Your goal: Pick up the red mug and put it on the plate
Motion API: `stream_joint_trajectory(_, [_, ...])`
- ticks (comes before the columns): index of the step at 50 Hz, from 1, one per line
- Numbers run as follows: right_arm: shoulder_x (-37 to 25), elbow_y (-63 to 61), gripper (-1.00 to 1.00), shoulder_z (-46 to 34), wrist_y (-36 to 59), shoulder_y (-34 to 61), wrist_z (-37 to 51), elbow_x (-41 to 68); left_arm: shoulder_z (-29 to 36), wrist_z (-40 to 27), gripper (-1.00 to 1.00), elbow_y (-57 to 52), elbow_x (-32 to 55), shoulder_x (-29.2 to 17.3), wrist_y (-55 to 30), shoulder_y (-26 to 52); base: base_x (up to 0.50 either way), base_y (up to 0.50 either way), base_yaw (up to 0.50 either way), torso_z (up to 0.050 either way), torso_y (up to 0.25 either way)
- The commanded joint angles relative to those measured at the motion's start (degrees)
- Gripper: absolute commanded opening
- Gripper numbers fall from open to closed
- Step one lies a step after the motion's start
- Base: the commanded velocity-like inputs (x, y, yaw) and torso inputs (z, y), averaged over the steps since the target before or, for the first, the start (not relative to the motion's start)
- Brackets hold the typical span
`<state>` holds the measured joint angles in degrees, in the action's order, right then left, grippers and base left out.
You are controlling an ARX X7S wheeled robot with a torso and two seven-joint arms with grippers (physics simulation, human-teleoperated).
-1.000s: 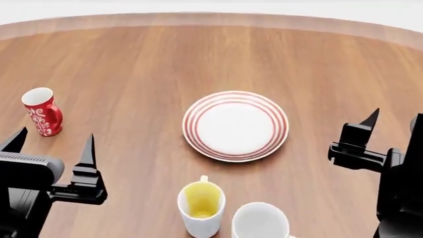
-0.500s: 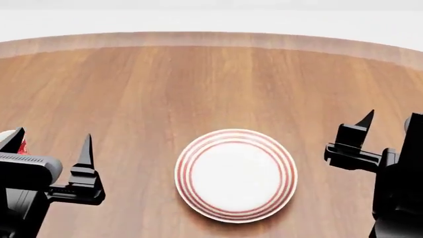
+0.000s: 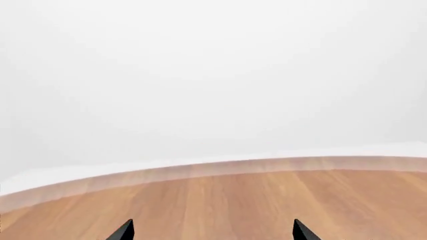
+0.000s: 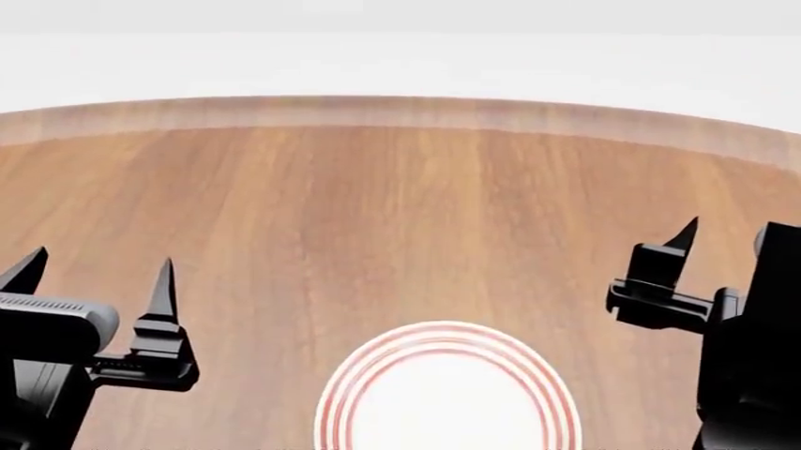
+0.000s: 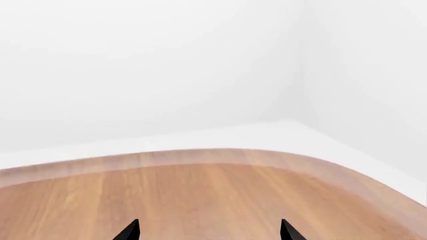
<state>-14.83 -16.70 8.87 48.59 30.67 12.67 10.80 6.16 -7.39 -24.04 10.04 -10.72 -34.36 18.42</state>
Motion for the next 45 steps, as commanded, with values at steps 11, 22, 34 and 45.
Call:
stream_joint_trajectory(11, [-0.21, 1.73, 1.0, -0.97, -0.79, -0.28, -0.02, 0.15, 0.13, -0.57, 1.0, 1.29, 0.66, -0.43, 1.55, -0.73, 0.23, 0.0, 0.0, 0.0, 0.0])
stream_joint_trajectory(22, [-0.21, 2.08, 1.0, -1.15, -1.0, -0.31, 0.38, 0.19, 0.19, -0.92, 1.0, 1.29, 1.06, -0.71, 1.48, -0.68, 0.0, 0.0, 0.0, 0.0, 0.001])
stream_joint_trajectory(34, [-0.05, 4.02, 1.0, -1.91, -2.35, -0.88, 0.56, -0.07, -4.38, -7.88, 1.0, 5.25, -0.09, 1.32, -0.33, 1.13, 0.0, 0.0, 0.0, 0.0, 0.0])
stream_joint_trajectory(45, [-0.2, 4.1, 1.0, -1.85, -2.41, -1.05, 0.76, 0.18, -10.73, -14.09, 1.0, 12.64, 0.03, 3.3, 1.1, 2.16, 0.0, 0.0, 0.0, 0.0, 0.0])
